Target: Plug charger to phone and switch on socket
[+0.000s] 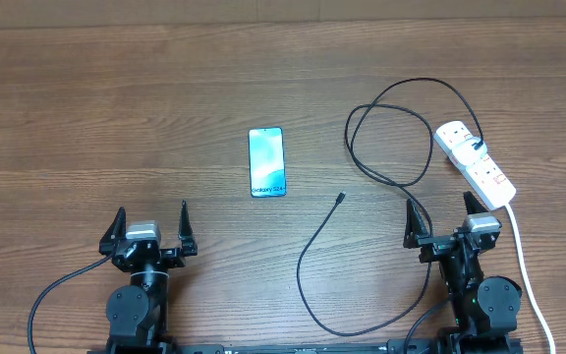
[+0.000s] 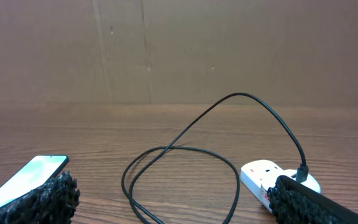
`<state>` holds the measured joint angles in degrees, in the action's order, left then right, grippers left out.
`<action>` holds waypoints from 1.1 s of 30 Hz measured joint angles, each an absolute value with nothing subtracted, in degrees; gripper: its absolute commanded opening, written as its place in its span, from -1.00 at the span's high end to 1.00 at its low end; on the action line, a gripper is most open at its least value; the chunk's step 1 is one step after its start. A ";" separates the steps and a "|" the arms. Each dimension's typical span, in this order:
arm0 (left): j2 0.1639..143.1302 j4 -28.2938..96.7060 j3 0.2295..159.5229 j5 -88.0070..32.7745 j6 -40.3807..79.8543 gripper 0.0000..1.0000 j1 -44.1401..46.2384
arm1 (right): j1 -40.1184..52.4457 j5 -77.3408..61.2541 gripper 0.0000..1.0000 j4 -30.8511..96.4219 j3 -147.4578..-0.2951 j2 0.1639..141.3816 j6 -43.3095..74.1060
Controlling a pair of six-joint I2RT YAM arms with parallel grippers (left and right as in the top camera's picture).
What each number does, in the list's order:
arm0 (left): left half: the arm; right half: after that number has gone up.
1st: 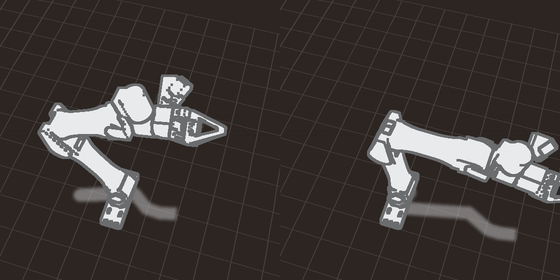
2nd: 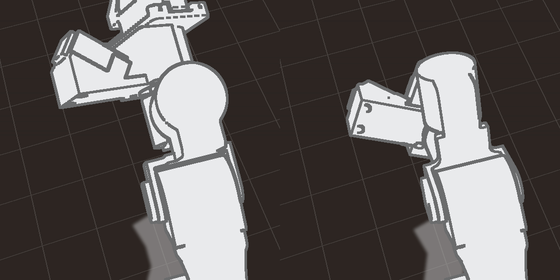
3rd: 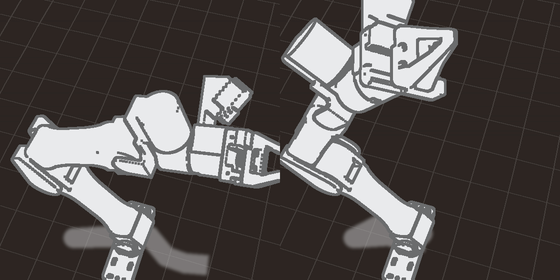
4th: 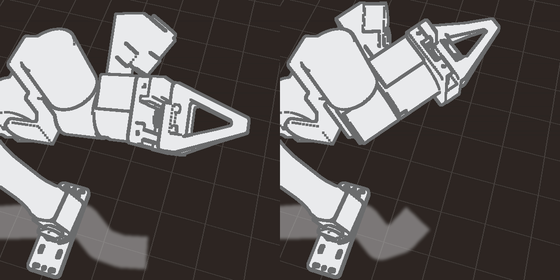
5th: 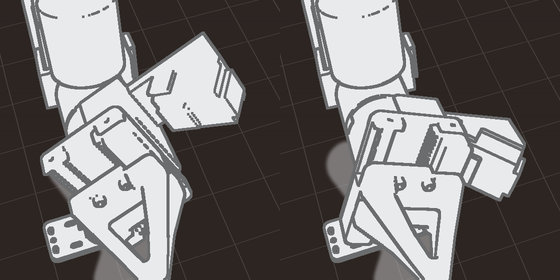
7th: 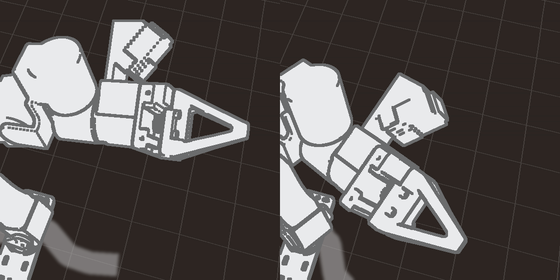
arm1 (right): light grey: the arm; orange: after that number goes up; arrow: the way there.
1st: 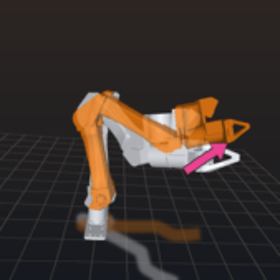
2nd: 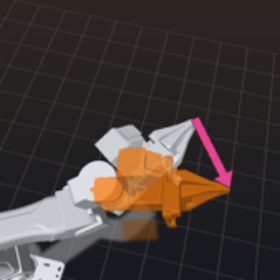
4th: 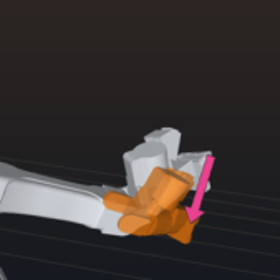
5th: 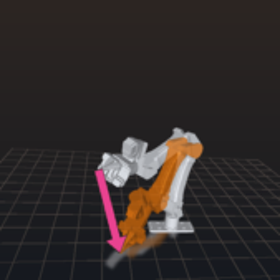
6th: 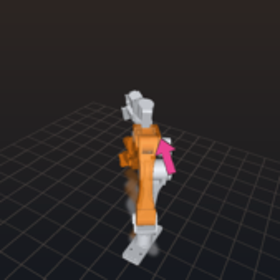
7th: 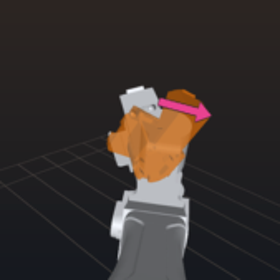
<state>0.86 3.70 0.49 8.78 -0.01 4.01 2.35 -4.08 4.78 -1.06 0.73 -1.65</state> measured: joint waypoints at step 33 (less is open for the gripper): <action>0.84 -22.63 0.71 -14.17 28.88 -0.99 3.99 | 2.35 -4.05 -1.00 4.78 -1.06 0.73 -1.65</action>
<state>0.84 -22.63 0.71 -14.17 28.88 3.99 2.35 -4.05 4.78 -1.06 0.73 -1.65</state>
